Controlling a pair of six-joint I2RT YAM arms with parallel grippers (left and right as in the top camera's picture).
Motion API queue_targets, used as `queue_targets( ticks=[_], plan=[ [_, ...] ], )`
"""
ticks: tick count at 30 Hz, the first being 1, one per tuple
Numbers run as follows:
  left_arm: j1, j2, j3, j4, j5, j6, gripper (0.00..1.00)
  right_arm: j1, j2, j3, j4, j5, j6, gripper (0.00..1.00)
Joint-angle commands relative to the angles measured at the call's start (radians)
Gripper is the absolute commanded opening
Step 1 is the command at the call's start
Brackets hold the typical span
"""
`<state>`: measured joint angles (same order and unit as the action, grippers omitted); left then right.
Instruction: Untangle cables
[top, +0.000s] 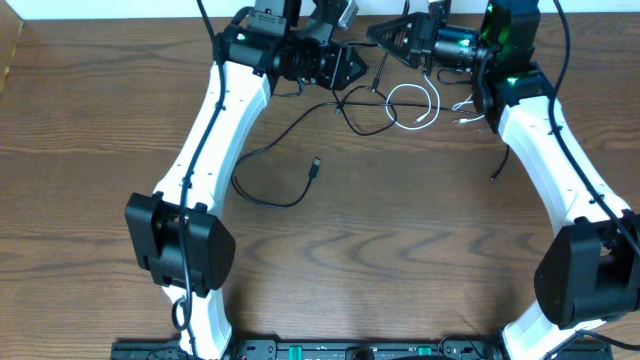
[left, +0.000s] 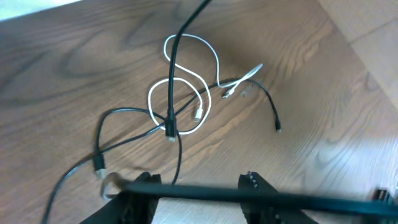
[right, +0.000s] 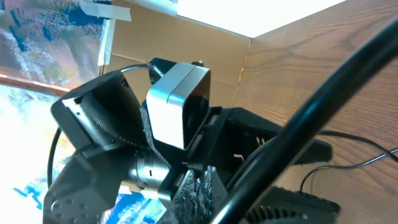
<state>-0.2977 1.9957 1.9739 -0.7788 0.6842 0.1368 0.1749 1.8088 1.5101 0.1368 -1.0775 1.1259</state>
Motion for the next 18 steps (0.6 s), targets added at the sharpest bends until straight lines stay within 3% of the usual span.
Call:
queue_targets(
  ticks=[1,9,18],
  plan=[
    [0.026,0.002,0.006,-0.003,0.114,0.145,0.48,-0.005,-0.013,0.014,-0.023,-0.017,-0.014,0.01],
    [0.051,0.002,0.006,-0.048,0.117,0.351,0.49,-0.007,-0.013,0.014,-0.061,-0.016,-0.035,0.01],
    [0.05,0.002,0.006,-0.003,0.119,0.433,0.51,0.0,-0.013,0.014,-0.074,-0.03,-0.035,0.01]
  ],
)
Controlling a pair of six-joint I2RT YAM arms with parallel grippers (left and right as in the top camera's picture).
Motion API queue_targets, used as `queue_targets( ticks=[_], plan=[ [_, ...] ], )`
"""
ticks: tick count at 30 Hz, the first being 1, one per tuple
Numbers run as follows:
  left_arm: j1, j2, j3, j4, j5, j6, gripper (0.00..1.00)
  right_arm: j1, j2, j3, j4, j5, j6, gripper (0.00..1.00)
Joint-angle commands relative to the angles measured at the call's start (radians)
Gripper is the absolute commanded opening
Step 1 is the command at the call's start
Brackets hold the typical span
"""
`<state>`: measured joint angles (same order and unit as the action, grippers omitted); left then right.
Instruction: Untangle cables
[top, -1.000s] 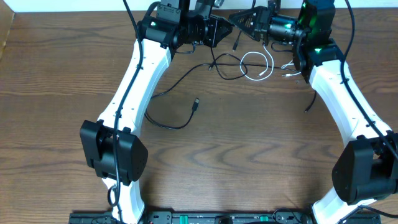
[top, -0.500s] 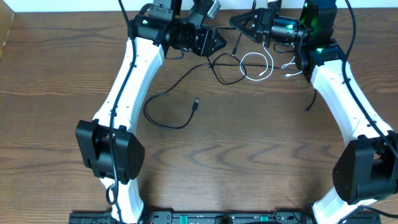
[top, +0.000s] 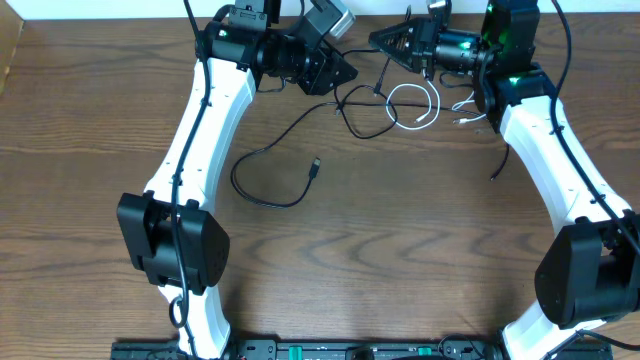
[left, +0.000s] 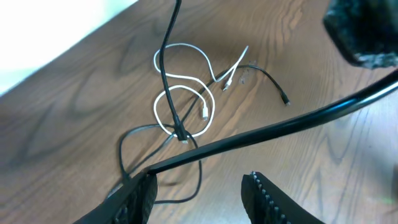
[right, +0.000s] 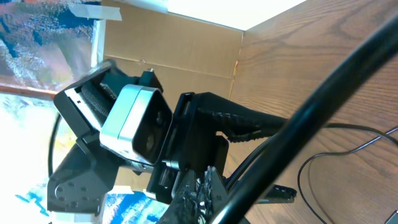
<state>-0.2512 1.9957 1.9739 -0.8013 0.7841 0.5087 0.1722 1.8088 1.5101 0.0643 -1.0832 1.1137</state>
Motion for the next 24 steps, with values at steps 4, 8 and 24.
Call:
queue_targets(
  ticks=[4,8,24],
  plan=[
    [0.005,0.002,0.006,0.078,0.016,0.068,0.52,0.005,-0.013,0.014,-0.002,-0.042,-0.022,0.01],
    [0.004,0.002,0.006,0.103,0.009,0.068,0.56,0.005,-0.013,0.014,-0.001,-0.042,-0.022,0.01],
    [-0.019,0.002,0.006,-0.025,0.141,0.059,0.07,-0.014,-0.013,0.014,-0.027,0.1,-0.166,0.05]
  ],
)
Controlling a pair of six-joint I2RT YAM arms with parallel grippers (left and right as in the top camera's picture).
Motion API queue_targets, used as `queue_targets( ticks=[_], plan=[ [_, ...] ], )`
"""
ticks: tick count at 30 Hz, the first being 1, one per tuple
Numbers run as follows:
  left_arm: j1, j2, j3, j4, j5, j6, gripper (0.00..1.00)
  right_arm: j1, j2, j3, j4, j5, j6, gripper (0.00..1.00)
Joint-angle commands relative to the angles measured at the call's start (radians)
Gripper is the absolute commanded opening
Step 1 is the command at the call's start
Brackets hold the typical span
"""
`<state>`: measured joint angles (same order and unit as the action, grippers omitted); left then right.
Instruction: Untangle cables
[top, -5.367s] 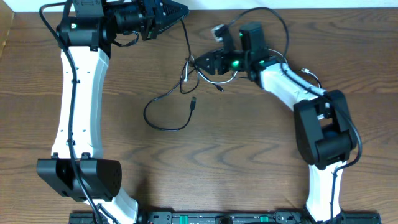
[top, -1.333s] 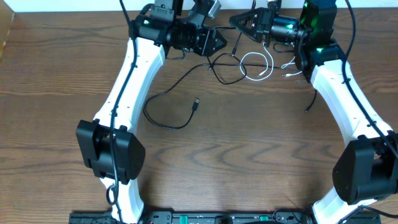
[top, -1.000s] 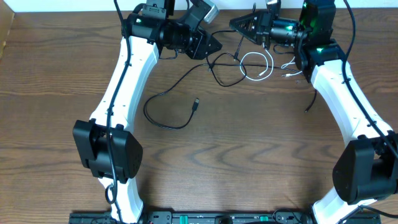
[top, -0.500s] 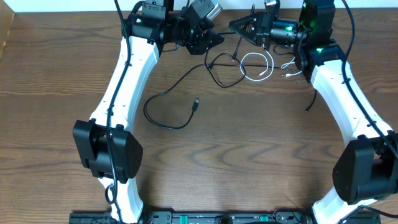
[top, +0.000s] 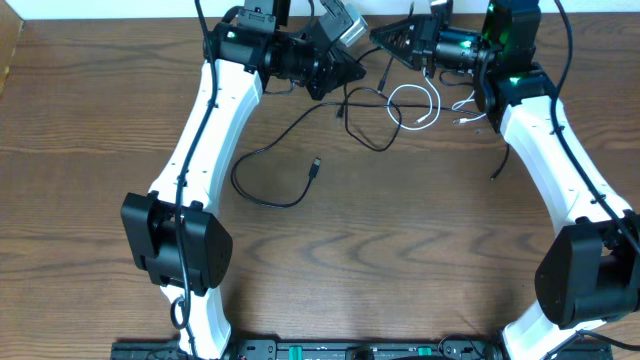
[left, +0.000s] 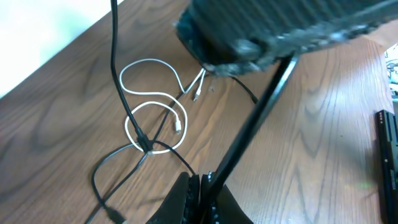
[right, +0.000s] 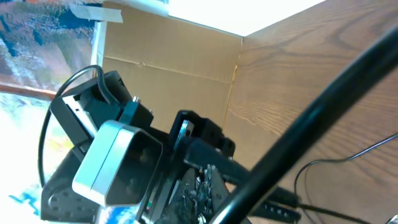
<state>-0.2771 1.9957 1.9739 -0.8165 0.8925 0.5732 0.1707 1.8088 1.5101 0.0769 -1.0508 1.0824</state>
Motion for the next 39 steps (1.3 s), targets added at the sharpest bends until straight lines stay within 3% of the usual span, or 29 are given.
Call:
queue_targets(
  ticks=[1,2,3,4,8,11,15,23,35,37,38,39],
  plan=[
    [0.012,0.001,0.006,-0.01,0.026,-0.018,0.07,-0.018,-0.013,0.014,-0.066,0.097,-0.18,0.11],
    [0.02,0.0,0.006,-0.009,0.008,-0.04,0.07,-0.023,-0.013,0.014,-0.103,0.132,-0.229,0.22],
    [0.036,-0.004,0.007,-0.009,-0.046,-0.093,0.08,-0.037,-0.013,0.014,-0.209,0.239,-0.342,0.42],
    [0.056,-0.008,0.007,-0.009,-0.114,-0.159,0.07,-0.047,-0.013,0.014,-0.296,0.335,-0.412,0.49],
    [0.131,-0.013,0.006,-0.009,-0.299,-0.365,0.07,-0.061,-0.01,0.014,-0.52,0.69,-0.503,0.51],
    [0.181,-0.013,0.006,-0.024,-0.402,-0.534,0.07,-0.055,0.011,0.014,-0.561,0.839,-0.559,0.51],
    [0.211,-0.01,0.006,-0.063,-0.486,-0.663,0.08,-0.051,0.09,0.014,-0.555,0.856,-0.581,0.45],
    [0.195,-0.002,-0.034,-0.092,-0.486,-0.665,0.07,-0.011,0.305,0.014,-0.449,0.854,-0.62,0.43],
    [0.193,-0.002,-0.117,-0.05,-0.486,-0.665,0.07,0.001,0.45,0.014,-0.283,0.956,-0.583,0.37],
    [0.193,-0.002,-0.12,-0.056,-0.486,-0.665,0.07,0.001,0.46,0.014,-0.252,0.955,-0.584,0.22],
    [0.193,-0.002,-0.126,-0.058,-0.486,-0.665,0.07,0.002,0.461,0.014,-0.255,0.954,-0.587,0.01],
    [0.193,-0.002,-0.135,-0.058,-0.486,-0.665,0.07,0.001,0.458,0.014,-0.258,0.94,-0.588,0.01]
  ],
)
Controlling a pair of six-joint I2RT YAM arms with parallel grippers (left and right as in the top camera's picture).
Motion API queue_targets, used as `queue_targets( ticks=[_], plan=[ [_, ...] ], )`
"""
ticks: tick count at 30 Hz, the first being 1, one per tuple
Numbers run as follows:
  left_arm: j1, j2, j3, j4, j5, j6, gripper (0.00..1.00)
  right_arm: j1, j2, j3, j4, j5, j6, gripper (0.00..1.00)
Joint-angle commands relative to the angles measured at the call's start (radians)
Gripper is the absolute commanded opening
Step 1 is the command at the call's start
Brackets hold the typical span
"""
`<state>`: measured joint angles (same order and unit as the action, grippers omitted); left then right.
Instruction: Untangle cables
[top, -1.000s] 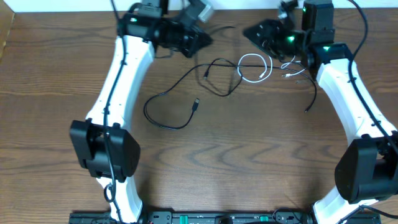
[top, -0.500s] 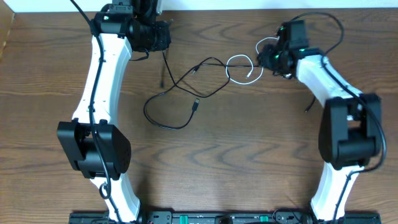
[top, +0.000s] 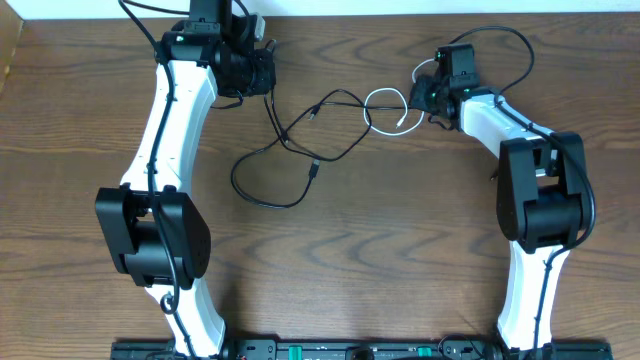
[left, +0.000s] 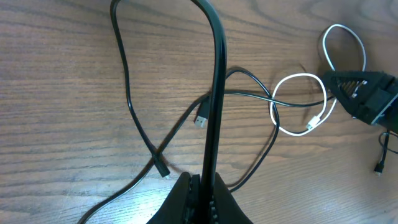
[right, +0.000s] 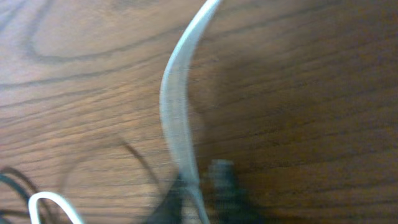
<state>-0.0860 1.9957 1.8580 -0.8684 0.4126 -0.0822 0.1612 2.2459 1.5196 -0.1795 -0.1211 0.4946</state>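
A long black cable (top: 290, 140) lies in loops on the wooden table, one plug end (top: 316, 166) near the middle. My left gripper (top: 256, 72) is at the far left, shut on this cable (left: 214, 93), which arcs up from the closed jaws (left: 202, 186). A white cable (top: 385, 110) forms a loop crossed by the black one (left: 298, 106). My right gripper (top: 430, 95) sits low at the white cable's right side. In the blurred right wrist view the white cable (right: 177, 106) runs down between the fingertips (right: 199, 196), which look shut on it.
A short black cable end (top: 497, 172) lies right of the right arm and also shows in the left wrist view (left: 379, 163). The table's far edge (top: 340, 14) runs just behind both grippers. A black rail (top: 300, 350) lines the near edge.
My left gripper moved left with the black cable, stretching it out. The right gripper came down from up high to the table at the white cable. The white loop shifted left.
Both grippers were raised close together at the far edge, black cable strung between them over the tangle. The left one shifted about there. Now they are apart: the left far left holding the black cable, the right down at the white cable.
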Motion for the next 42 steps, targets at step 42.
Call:
queue_targets(
  ticks=[42],
  plan=[
    [0.002,-0.002,-0.035,0.003,-0.007,-0.024,0.07,-0.313,-0.6,0.004,-0.697,-0.222,-0.205,0.36]
  ],
)
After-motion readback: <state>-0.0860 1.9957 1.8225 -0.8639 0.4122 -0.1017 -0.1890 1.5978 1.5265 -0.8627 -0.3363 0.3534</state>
